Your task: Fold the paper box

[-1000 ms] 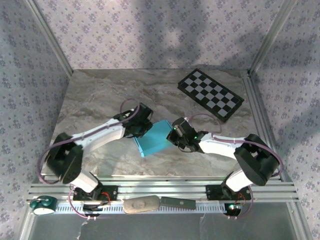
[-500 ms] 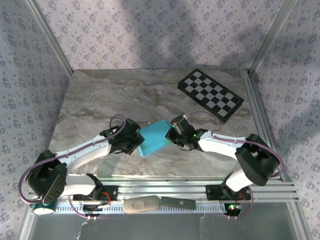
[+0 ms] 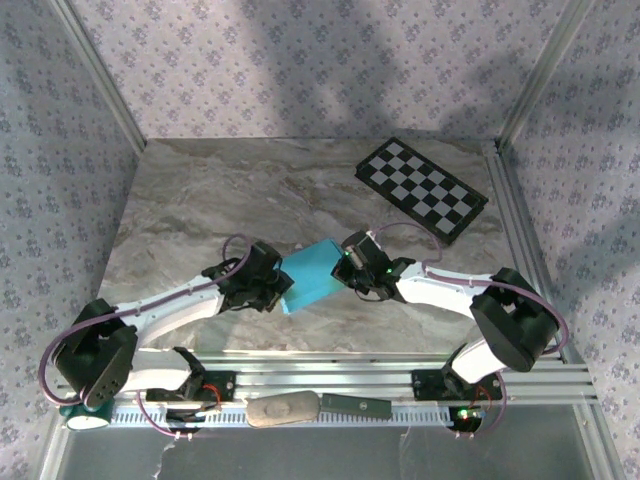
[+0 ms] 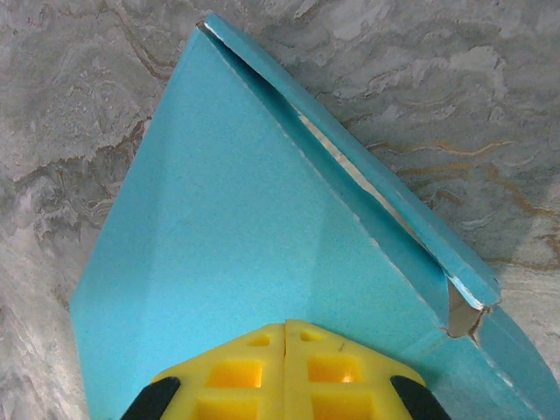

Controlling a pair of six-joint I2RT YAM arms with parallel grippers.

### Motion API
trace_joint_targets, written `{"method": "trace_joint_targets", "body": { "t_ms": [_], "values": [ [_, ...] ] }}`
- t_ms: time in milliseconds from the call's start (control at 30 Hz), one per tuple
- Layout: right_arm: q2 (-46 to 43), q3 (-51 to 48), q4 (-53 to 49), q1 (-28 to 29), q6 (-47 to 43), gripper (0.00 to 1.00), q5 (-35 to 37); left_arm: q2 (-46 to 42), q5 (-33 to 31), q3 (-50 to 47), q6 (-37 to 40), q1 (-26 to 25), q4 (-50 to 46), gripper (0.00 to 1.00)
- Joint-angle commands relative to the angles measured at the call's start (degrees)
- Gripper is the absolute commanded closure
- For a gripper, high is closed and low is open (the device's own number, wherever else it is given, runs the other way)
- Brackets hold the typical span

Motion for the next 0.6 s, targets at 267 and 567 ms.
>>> {"method": "trace_joint_targets", "body": {
  "t_ms": [267, 567],
  "values": [
    [0.59, 1.67, -1.52, 0.38, -1.07, 0.98, 0.91, 1.43, 0.17, 0.2, -0.45, -0.65, 1.22, 0.83],
    [1.1, 0.99, -1.61, 0.43, -1.38, 0.98, 1.51, -0.96, -2.39, -1.25, 1.03, -1.1, -5.15, 0.7]
  ]
}}
